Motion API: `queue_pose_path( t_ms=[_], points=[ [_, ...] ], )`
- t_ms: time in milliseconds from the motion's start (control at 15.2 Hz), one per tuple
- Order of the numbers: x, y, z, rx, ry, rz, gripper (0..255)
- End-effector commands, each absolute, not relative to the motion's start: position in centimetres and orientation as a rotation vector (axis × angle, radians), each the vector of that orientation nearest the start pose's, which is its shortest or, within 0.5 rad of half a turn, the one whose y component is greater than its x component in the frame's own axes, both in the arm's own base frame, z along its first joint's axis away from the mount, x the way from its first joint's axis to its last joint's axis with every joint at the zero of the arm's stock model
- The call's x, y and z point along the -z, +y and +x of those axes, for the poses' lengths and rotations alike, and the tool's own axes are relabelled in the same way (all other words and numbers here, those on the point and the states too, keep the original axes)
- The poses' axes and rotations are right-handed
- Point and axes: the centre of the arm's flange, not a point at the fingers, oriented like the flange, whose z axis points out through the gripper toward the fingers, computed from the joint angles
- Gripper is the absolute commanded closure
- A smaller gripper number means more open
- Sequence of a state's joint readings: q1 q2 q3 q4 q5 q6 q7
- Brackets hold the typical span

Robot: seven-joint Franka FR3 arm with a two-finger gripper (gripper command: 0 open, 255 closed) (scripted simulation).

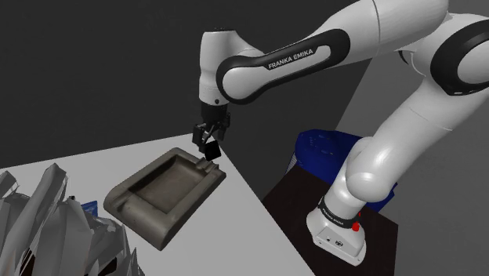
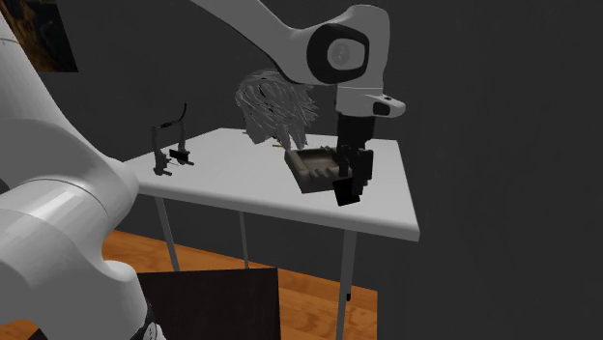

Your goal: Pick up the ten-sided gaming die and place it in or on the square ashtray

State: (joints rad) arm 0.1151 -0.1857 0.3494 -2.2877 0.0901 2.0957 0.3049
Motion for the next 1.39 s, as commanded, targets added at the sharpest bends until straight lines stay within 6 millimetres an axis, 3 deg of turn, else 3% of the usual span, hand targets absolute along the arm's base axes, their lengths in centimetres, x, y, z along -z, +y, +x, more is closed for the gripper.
queue_pose_path(
  t_ms=[0,264,330,924,1320],
  points=[
    [-42.1,22.4,42.9,-0.031,-0.169,-3.129,0],
    [-42.1,22.4,42.9,-0.031,-0.169,-3.129,0],
    [-42.1,22.4,42.9,-0.031,-0.169,-3.129,255],
    [-42.1,22.4,42.9,-0.031,-0.169,-3.129,255],
    [-45.3,22.4,42.9,-0.031,-0.169,-3.129,255]
  ],
)
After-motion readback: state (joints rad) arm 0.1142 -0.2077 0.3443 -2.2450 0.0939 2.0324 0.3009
